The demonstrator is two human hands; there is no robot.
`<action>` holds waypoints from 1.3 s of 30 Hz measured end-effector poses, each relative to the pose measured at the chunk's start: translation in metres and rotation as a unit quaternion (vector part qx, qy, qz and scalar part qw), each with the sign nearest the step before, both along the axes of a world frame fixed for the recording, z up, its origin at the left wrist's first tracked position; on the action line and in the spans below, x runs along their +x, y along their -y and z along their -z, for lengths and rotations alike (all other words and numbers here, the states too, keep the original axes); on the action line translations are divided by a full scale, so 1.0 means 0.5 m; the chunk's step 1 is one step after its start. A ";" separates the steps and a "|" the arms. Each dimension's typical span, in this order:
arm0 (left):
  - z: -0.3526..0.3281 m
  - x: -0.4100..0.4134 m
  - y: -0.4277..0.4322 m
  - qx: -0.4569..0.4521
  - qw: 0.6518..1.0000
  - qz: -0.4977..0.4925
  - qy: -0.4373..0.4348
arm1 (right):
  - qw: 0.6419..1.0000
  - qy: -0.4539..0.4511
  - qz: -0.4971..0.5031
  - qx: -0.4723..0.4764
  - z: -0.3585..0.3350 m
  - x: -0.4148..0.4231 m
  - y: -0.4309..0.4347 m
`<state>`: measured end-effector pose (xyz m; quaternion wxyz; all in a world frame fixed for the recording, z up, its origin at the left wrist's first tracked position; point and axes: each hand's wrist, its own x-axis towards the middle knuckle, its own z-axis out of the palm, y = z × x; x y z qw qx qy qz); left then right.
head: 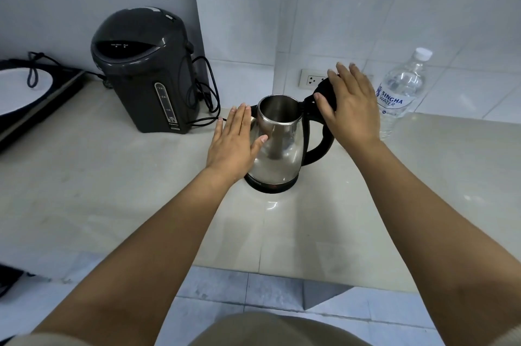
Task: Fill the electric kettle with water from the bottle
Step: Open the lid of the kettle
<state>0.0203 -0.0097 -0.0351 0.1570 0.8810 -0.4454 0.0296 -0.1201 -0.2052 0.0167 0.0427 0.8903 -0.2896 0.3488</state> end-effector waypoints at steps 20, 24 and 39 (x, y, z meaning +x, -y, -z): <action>-0.007 -0.018 0.006 -0.042 0.999 -0.010 -0.033 | 0.956 0.038 0.032 0.290 0.134 -0.059 -0.019; -0.009 -0.025 0.007 -0.046 0.998 -0.018 -0.045 | 0.939 0.032 0.036 0.341 0.143 -0.026 -0.012; -0.031 -0.061 0.007 -0.111 0.993 -0.020 -0.024 | 0.923 0.127 0.044 0.360 0.135 -0.034 -0.017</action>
